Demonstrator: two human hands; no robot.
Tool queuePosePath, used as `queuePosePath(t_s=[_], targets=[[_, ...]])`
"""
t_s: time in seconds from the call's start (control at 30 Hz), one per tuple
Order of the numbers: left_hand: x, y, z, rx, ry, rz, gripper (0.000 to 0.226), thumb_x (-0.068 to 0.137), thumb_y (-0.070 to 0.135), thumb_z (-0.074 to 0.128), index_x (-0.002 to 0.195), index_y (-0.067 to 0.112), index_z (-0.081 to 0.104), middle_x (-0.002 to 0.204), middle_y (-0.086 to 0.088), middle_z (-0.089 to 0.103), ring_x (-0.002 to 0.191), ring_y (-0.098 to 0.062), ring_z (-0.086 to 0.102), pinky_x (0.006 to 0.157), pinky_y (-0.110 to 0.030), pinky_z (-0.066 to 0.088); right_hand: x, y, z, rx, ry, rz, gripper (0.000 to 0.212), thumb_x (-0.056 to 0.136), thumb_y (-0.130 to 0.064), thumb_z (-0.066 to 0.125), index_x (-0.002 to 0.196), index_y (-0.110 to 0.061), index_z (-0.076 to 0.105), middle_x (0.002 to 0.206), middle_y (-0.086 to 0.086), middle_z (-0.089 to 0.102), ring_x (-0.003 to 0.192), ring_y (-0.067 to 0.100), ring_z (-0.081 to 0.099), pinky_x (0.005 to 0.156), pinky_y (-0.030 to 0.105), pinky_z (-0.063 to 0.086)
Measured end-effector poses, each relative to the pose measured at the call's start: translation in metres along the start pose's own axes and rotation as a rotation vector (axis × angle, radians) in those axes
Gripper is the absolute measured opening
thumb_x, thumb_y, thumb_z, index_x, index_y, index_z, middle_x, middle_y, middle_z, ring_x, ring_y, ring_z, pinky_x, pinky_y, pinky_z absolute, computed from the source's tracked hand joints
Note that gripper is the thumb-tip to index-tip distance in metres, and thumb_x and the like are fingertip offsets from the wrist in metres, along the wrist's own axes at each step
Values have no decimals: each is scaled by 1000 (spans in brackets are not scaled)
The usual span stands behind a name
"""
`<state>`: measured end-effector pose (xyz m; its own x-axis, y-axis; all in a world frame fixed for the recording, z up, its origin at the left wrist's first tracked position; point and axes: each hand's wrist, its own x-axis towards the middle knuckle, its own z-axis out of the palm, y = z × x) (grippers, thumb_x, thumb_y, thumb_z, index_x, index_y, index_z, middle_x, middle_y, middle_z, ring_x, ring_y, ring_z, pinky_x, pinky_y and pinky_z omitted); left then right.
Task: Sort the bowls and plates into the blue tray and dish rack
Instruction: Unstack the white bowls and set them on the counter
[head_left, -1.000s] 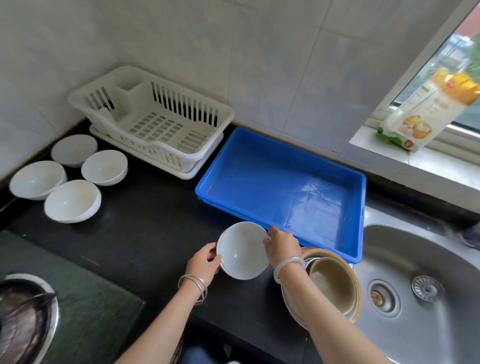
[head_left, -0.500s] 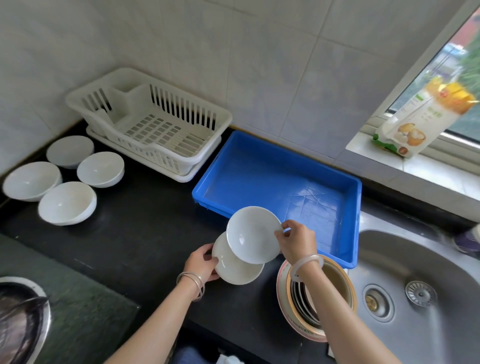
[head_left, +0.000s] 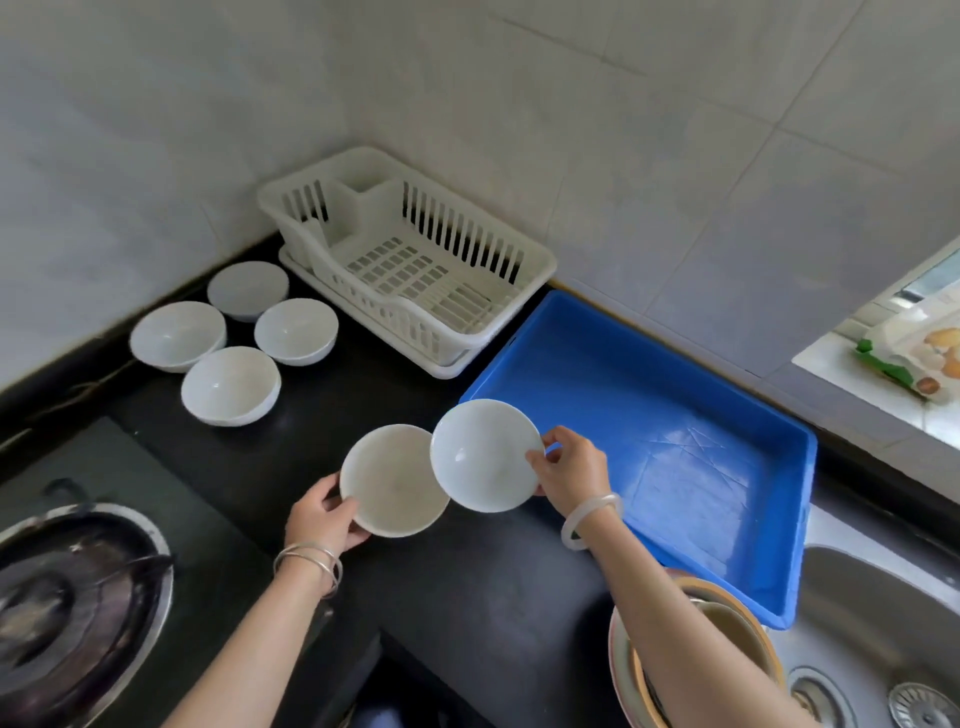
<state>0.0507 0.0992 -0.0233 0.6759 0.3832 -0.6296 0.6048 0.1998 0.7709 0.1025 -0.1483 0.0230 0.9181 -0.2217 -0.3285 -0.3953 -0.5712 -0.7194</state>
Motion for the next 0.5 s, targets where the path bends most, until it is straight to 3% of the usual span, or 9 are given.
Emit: queuePosePath(t_s=[0.1, 0.23, 0.43, 0.5], targets=[[14, 4, -25, -116, 81, -20, 45, 86, -5, 50, 129, 10, 50, 125, -22, 55, 111, -39, 55, 80, -46, 53, 17, -19, 27, -9, -73, -7, 4, 86, -15, 58, 86, -18, 58, 71, -3, 58, 50, 9, 61, 68, 37, 60], [30, 7, -52, -236, 193, -36, 43, 86, -5, 49, 126, 11, 52, 125, -20, 55, 109, -41, 57, 75, -41, 53, 38, -44, 65, 46, -151, 3, 20, 88, -11, 56, 107, -15, 61, 73, -7, 57, 53, 8, 61, 56, 25, 57], [46, 16, -72, -373, 304, -22, 46, 84, -9, 44, 125, 9, 53, 118, -17, 56, 94, -39, 60, 78, -41, 50, 70, -72, 112, 68, -175, 48, 19, 87, -8, 52, 104, -11, 62, 74, -7, 54, 54, 9, 58, 56, 27, 58], [50, 18, -74, -400, 318, -23, 45, 84, -9, 44, 125, 8, 52, 114, -16, 56, 94, -38, 60, 76, -41, 50, 78, -76, 124, 58, -183, 65, 18, 88, -9, 52, 103, -12, 60, 74, -7, 53, 53, 9, 57, 66, 35, 61]])
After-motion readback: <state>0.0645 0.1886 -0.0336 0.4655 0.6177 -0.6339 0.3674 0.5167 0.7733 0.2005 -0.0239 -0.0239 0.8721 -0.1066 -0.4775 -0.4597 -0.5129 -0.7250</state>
